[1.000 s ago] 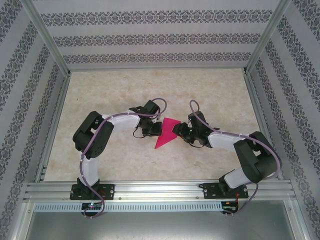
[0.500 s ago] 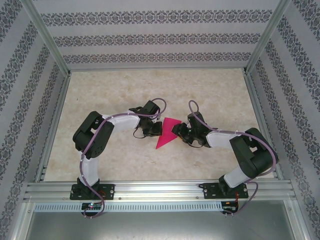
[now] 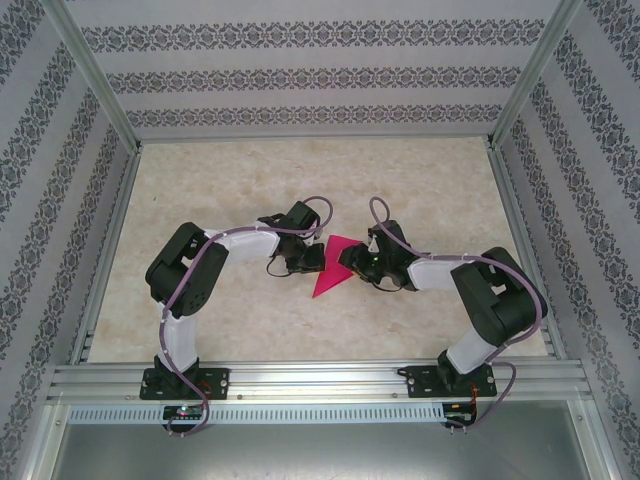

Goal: Fold a paper plane with a square sheet of paper (pick it up from the middle)
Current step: Fourth fold the wing at the center of the table.

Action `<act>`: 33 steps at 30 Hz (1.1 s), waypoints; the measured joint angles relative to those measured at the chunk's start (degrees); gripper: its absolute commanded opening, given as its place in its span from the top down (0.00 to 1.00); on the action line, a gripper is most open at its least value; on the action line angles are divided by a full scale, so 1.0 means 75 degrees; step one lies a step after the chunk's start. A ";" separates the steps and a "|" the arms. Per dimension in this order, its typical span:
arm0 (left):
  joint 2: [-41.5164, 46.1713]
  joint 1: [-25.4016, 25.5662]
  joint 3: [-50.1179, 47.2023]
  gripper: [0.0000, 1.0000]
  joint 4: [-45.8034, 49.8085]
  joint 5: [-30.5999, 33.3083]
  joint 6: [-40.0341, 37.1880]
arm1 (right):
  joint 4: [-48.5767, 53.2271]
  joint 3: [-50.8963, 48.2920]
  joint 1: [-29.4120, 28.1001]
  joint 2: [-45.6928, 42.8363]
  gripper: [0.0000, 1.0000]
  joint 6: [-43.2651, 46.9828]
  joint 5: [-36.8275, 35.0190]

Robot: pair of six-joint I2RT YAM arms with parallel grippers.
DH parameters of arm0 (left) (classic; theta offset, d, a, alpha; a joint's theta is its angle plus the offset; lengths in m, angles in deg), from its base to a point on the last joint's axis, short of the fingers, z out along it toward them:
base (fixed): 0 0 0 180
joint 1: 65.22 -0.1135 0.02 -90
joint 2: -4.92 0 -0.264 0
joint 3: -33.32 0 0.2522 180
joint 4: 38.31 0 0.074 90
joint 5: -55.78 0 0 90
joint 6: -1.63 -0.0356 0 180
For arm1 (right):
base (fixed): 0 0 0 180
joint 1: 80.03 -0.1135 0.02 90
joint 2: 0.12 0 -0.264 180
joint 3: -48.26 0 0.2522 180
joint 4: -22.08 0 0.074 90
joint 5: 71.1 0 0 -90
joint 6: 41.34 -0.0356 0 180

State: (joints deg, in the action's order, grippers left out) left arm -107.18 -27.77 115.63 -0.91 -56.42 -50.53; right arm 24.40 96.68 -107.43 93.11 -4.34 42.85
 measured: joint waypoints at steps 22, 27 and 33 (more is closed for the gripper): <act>0.1778 0.0405 -0.0787 0.62 0.0227 0.0659 -0.0799 | 0.0265 0.0268 0.0003 0.0256 0.87 0.0772 0.0361; 0.1993 0.1419 -0.0982 0.59 0.0233 0.1445 -0.1233 | 0.0265 0.0274 0.0003 0.0236 0.86 0.0624 0.0367; 0.1743 0.2192 -0.0991 0.56 0.0233 0.2585 -0.1533 | 0.0274 0.0291 0.0003 0.0236 0.86 0.0504 0.0399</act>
State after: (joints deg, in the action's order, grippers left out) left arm -94.11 -11.33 108.20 0.84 -37.03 -62.02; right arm 26.45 98.86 -107.41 94.88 -0.55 45.84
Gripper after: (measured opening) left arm 0.424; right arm 0.139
